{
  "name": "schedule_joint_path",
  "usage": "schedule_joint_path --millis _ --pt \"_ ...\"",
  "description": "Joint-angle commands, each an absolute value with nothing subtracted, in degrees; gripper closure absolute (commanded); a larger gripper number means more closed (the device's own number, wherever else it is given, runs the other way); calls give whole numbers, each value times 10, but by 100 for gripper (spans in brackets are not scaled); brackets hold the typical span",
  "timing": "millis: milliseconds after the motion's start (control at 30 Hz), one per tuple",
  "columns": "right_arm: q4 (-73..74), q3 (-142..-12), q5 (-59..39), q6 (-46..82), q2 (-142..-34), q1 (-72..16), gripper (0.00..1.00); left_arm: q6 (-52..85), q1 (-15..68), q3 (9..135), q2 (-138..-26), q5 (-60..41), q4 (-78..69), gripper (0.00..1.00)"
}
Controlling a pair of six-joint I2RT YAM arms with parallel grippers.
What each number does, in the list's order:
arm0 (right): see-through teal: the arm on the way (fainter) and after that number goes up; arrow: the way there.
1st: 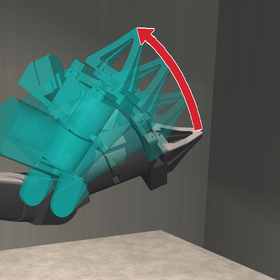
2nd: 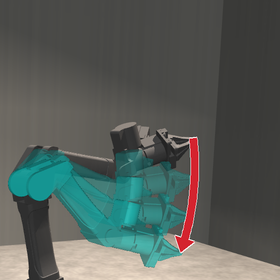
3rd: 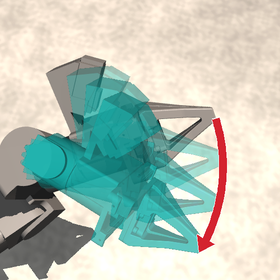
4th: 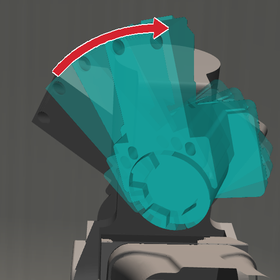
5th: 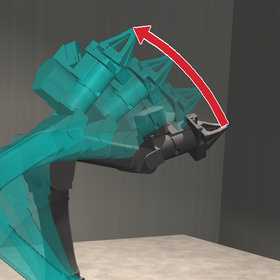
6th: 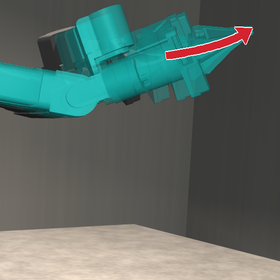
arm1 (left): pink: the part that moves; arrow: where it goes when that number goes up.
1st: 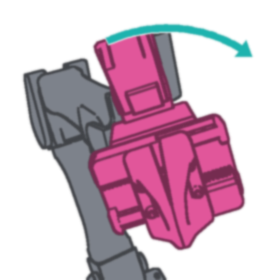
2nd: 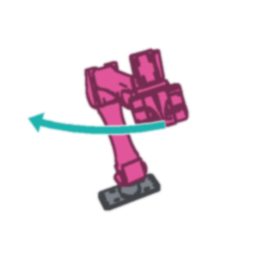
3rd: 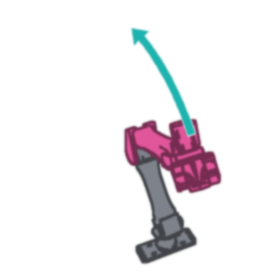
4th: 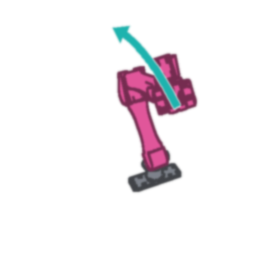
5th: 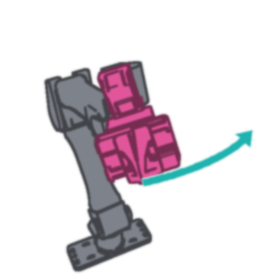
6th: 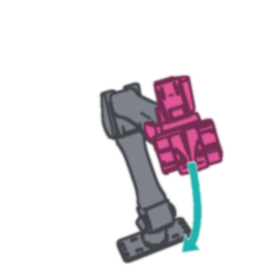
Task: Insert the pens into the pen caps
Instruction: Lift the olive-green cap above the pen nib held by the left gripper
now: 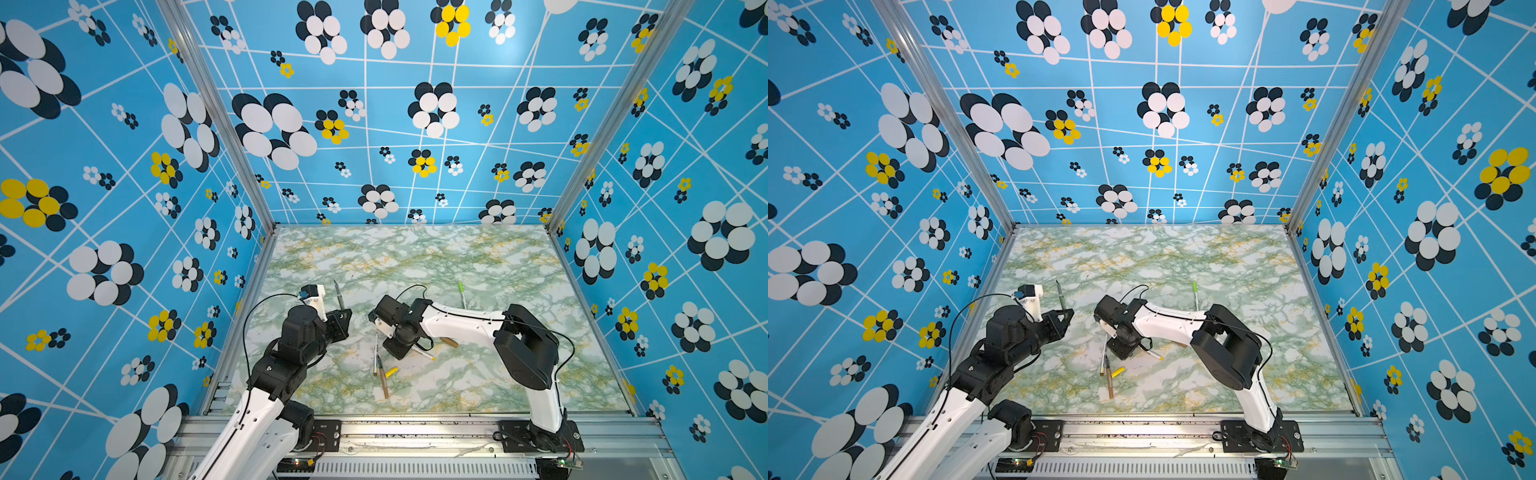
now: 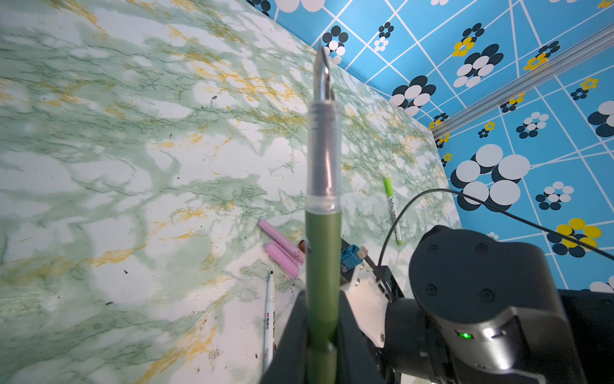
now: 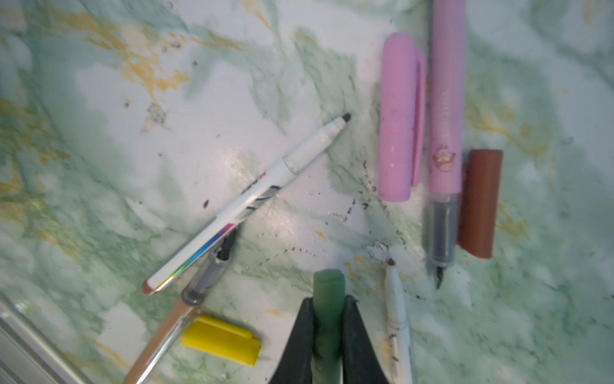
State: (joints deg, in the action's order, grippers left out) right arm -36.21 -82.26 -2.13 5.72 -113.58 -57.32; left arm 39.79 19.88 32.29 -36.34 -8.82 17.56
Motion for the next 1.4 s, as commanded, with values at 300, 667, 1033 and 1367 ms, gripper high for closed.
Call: schedule_joint_path --millis 300,667,1033,1367 --pt "-266 -784 -6 239 -952 -454 97 357 208 340 -444 -205 110 100" --pt "-128 -688 -28 425 -840 -355 94 294 363 403 -592 -218 75 100" --pt "-86 -685 -91 481 -837 -348 94 288 401 431 -652 -220 50 100" --pt "-61 -686 -142 515 -853 -349 95 282 406 436 -656 -216 51 100"
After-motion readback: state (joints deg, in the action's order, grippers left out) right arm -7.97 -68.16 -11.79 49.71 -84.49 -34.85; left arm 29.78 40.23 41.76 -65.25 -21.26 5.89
